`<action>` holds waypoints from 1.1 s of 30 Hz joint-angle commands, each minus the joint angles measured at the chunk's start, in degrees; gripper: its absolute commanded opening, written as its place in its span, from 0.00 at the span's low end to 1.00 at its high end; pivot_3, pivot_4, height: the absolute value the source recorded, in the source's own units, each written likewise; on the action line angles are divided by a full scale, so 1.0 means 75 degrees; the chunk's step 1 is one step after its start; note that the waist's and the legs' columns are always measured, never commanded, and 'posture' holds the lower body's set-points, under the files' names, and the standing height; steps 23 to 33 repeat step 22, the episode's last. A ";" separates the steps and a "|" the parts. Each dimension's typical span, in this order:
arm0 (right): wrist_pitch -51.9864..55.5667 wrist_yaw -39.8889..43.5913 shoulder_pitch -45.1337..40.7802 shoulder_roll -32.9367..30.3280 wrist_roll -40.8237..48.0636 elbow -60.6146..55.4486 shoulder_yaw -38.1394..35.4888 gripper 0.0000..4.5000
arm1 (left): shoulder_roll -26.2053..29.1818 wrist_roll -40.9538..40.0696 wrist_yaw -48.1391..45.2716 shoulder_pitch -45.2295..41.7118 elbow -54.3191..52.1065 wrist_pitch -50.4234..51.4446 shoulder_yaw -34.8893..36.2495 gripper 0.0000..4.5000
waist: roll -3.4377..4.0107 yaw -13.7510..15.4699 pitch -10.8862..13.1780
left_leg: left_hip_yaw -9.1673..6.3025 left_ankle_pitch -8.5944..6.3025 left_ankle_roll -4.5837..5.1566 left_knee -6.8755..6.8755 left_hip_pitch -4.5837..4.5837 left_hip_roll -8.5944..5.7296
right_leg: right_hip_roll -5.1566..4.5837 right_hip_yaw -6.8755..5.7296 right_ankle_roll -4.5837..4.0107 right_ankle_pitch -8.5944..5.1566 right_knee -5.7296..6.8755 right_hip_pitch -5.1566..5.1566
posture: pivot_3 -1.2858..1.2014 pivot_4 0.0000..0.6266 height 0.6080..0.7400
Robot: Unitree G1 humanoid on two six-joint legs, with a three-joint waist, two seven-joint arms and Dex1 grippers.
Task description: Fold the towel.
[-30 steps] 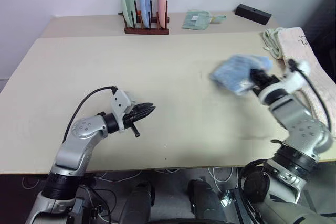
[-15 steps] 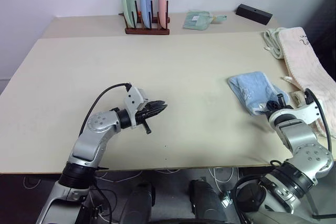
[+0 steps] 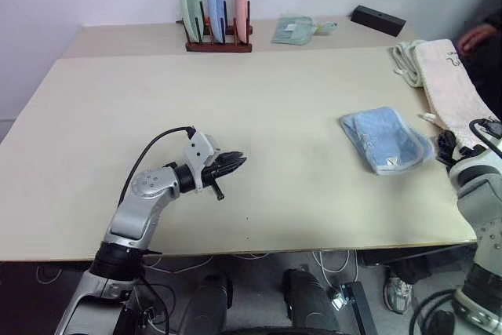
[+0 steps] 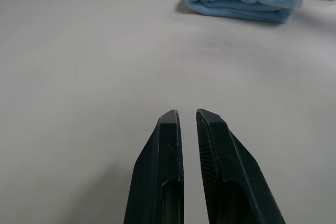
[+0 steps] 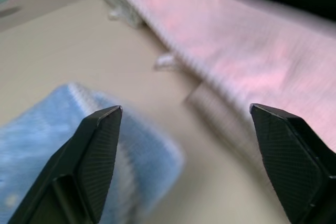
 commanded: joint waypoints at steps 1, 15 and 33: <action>-0.0969 0.1397 0.0205 -0.0817 -0.0832 -0.0621 0.0974 0.90 | 0.0187 0.0551 0.0895 -0.0344 0.0967 -0.0878 0.0770 0.11 | 0.0001 -0.0038 0.0001 | 0.0002 0.0000 0.0000 0.0001 0.0000 0.0000 | 0.0000 0.0001 0.0000 0.0000 0.0000 -0.0002 | 0.52 0.24 1.00; -0.3251 0.5694 -0.0039 -0.1302 -0.1944 0.0276 0.4122 0.90 | 0.0810 -0.0071 0.0711 0.0733 0.0501 -0.1063 0.1808 0.11 | -0.0027 0.0062 0.0010 | -0.0002 0.0000 -0.0001 0.0005 -0.0007 -0.0004 | -0.0007 -0.0002 0.0007 -0.0001 -0.0019 0.0008 | 0.52 0.24 1.00; -0.3449 0.6172 -0.0543 -0.0979 -0.2209 0.1008 0.4291 0.90 | 0.0798 -0.0432 0.0581 0.1595 -0.0604 -0.0376 0.1833 0.11 | -0.0028 0.0047 0.0011 | -0.0002 -0.0001 -0.0002 0.0003 -0.0006 -0.0003 | -0.0006 -0.0001 0.0005 -0.0001 -0.0016 0.0006 | 0.52 0.24 1.00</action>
